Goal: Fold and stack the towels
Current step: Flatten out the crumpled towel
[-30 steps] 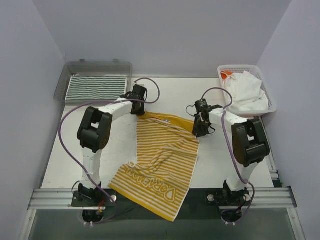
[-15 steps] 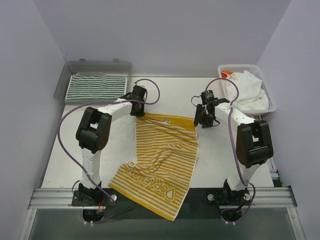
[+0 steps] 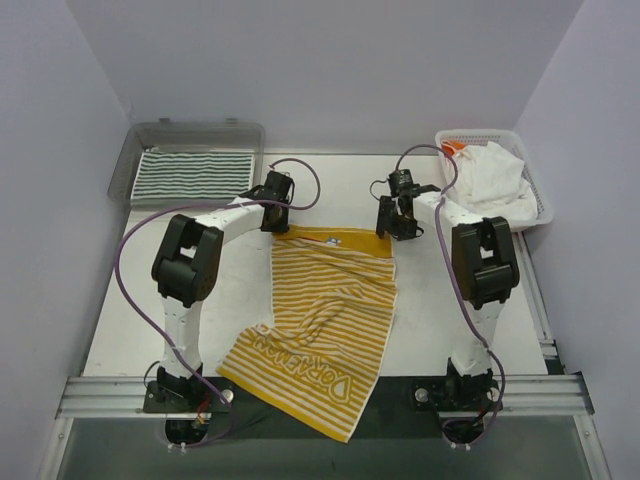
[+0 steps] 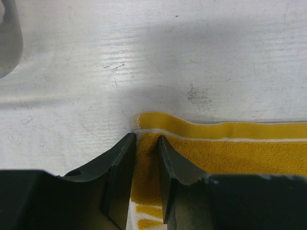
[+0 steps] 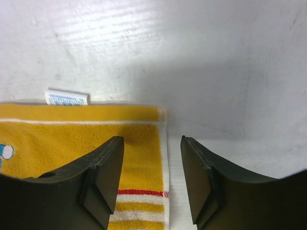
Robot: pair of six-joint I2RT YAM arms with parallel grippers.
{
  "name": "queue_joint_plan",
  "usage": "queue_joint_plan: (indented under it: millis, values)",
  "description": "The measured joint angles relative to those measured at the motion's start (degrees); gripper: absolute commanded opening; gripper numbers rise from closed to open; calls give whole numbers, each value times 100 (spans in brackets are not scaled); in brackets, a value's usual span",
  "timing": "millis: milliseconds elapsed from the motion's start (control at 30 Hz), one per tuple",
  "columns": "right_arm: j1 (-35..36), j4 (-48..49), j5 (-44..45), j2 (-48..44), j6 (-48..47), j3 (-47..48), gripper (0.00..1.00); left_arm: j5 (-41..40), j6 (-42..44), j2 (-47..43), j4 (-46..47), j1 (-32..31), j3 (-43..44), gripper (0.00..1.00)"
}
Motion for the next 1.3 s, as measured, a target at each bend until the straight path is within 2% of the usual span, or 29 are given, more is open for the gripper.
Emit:
queue_joint_plan:
  millis: [33, 233, 700, 800, 833, 900, 933, 967, 1033, 1300]
  values:
    - [24, 7, 46, 42, -15, 103, 46, 0, 0, 0, 0, 0, 0, 36]
    - [26, 44, 168, 216, -70, 461, 40, 0, 4, 2, 0, 0, 0, 36]
    - [94, -144, 299, 649, -39, 807, 41, -2, 7, 0, 0, 0, 0, 36]
    - [125, -197, 321, 684, -13, 861, 29, -2, 4, 0, 0, 0, 0, 36]
    - [136, -201, 328, 684, 0, 863, 19, -2, 4, 0, 0, 0, 0, 35]
    - [146, -203, 299, 684, 35, 863, 3, -4, 2, 2, 0, 2, 0, 29]
    - [146, -203, 299, 684, 20, 863, 0, -2, -4, 2, 0, 7, 0, 22]
    - [144, -208, 299, 684, 26, 868, 0, -4, -9, 2, 2, 9, 0, 10]
    - [142, -208, 304, 684, 26, 868, 0, 4, 9, 2, 13, 22, 0, 1]
    - [96, -402, 245, 684, -39, 1014, 0, 83, 219, 0, 177, 114, -2, 0]
